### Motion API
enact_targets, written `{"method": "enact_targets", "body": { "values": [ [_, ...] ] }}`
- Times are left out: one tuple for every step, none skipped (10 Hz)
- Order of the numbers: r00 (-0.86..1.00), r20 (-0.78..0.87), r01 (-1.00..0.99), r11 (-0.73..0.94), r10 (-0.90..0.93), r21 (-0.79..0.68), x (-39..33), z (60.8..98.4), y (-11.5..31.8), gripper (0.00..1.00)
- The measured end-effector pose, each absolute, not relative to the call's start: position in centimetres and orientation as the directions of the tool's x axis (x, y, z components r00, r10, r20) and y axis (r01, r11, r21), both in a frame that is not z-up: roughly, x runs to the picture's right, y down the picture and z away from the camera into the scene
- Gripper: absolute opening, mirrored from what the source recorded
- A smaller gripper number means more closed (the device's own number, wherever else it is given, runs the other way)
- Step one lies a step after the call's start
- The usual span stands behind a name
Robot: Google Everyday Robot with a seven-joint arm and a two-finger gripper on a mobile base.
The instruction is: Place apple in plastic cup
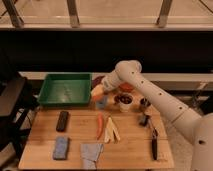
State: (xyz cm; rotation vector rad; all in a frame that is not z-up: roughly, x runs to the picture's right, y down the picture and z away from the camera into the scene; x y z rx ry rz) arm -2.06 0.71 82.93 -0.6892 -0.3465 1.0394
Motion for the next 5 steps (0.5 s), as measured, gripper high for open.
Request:
{"method": "enact_targets", "body": {
  "values": [
    [0.478,-0.066,-0.679,0.321,0.876,-0.660,-1.7,83.2,0.9,0.80],
    [0.476,-0.073,-0.687,0.319,0.876,-0.652,-1.4,83.4,1.0,0.80],
    [0.469,-0.078,-0.698,0.315,0.880,-0.643,-1.2,83.6,0.9,0.80],
    [0.455,-0.084,-0.712,0.306,0.887,-0.632,-0.8,83.7,0.7,0.80],
    [0.447,-0.087,-0.720,0.301,0.890,-0.626,-0.4,83.8,0.6,0.80]
  ]
}}
